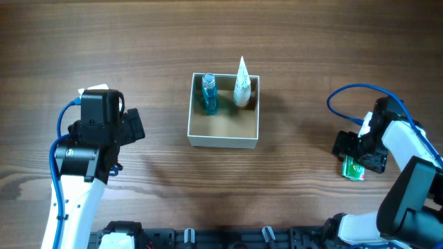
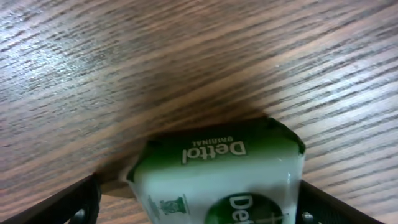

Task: Pack container
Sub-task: 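Move the right gripper to the green Dettol soap and grasp it, then carry the Dettol soap into the box and release it, then reach the left gripper to the Colgate toothpaste tube and grasp it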

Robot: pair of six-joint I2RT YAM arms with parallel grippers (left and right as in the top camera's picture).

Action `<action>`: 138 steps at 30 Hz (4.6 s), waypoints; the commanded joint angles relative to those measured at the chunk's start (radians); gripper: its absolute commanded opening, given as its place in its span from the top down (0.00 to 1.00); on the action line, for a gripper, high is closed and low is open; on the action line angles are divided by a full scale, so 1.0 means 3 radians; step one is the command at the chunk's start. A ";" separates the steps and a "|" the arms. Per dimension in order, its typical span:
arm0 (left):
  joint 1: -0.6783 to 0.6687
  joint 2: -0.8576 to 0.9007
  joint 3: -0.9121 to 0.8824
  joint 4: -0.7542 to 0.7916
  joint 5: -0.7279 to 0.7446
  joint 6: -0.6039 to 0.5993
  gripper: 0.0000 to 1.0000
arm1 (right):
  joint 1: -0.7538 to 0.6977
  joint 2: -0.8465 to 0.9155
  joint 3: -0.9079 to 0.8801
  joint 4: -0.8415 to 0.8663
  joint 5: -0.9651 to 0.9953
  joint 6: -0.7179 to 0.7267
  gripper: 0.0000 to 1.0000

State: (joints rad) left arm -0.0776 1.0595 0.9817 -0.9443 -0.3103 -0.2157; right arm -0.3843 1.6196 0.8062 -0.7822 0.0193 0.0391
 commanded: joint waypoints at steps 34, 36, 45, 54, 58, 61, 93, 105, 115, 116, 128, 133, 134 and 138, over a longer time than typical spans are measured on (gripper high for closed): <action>-0.0015 0.0004 0.0057 -0.0011 -0.0065 -0.0008 0.00 | 0.1387 -0.0732 0.2168 -0.1039 -0.0244 -0.0699 0.94; -0.0015 0.0004 0.0057 -0.0011 -0.0065 -0.0008 0.00 | 0.1778 -0.0900 0.2168 -0.0980 -0.0243 -0.1015 0.92; -0.0015 0.0004 0.0057 -0.0010 -0.0041 -0.0008 0.00 | 0.3297 -0.0917 0.2167 -0.0922 -0.0125 -0.1799 0.96; -0.0015 0.0004 0.0057 -0.0010 -0.0041 -0.0008 0.00 | 0.3684 -0.0108 0.2162 -0.0642 -0.0212 -0.2125 0.95; -0.0015 0.0004 0.0057 -0.0010 -0.0041 -0.0008 0.00 | 0.3684 0.0247 0.2160 -0.0487 -0.0245 -0.1897 0.93; -0.0015 0.0004 0.0057 -0.0010 -0.0041 -0.0008 0.00 | 0.3684 0.0417 0.2160 -0.0422 -0.0244 -0.1864 0.89; 0.0622 0.0643 0.0352 0.0125 0.0520 0.0276 0.00 | 0.1581 -0.1174 0.2129 -0.1419 0.0281 0.1511 0.00; 0.0908 0.2084 0.0553 0.0498 0.0795 0.0889 0.00 | 0.1579 -0.0944 0.2129 -0.1485 0.0280 0.1288 0.00; 0.0908 0.2767 0.0549 0.0856 0.0977 0.1176 0.00 | 0.1579 -0.0944 0.2129 -0.1548 0.0280 0.1264 0.00; 0.0908 0.2794 0.0549 0.0868 0.1064 0.1241 0.00 | 0.1579 -0.0944 0.2129 -0.1553 0.0280 0.1264 0.00; 0.0908 0.2843 0.0546 0.0791 0.1207 0.1242 0.18 | 0.1579 -0.0944 0.2129 -0.1562 0.0280 0.1264 0.00; 0.0908 0.2843 0.0546 0.0764 0.1208 0.1242 0.50 | 0.1579 -0.0944 0.2129 -0.1583 0.0280 0.1263 0.00; 0.0908 0.2843 0.0546 0.0765 0.1208 0.1242 0.53 | 0.1579 -0.0944 0.2129 -0.1592 0.0280 0.1263 0.00; 0.0908 0.2843 0.0546 0.0740 0.1208 0.1242 0.67 | 0.1579 -0.0944 0.2129 -0.1673 0.0280 0.1264 0.00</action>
State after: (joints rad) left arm 0.1867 1.8893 1.1393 -0.7116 0.0177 0.1551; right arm 0.0925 1.3296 1.4475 -1.2720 0.1120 0.4252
